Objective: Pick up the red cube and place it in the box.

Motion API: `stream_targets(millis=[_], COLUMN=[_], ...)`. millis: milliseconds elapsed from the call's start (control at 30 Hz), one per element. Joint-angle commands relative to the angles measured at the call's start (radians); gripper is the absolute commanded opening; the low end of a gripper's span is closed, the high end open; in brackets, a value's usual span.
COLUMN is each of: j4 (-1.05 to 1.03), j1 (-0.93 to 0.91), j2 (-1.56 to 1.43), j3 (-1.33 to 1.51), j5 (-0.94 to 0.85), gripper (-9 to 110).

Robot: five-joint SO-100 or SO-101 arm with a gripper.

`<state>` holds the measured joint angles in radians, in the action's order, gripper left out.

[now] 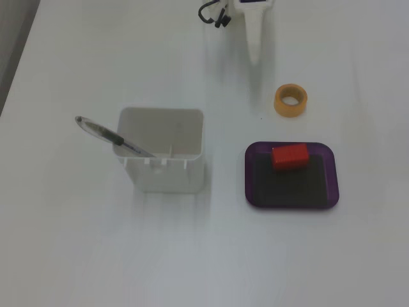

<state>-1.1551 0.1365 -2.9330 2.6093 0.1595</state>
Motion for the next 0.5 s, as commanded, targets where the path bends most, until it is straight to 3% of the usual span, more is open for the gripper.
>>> stream_targets(millis=[0, 300, 467], j4=[0.032, 0.031, 0.031], j1=[-0.002, -0.003, -0.002], j2=[-0.103, -0.242, -0.316], j3=[0.035, 0.216, 0.324], j5=[-0.006, -0.008, -0.008], gripper=[27, 27, 19])
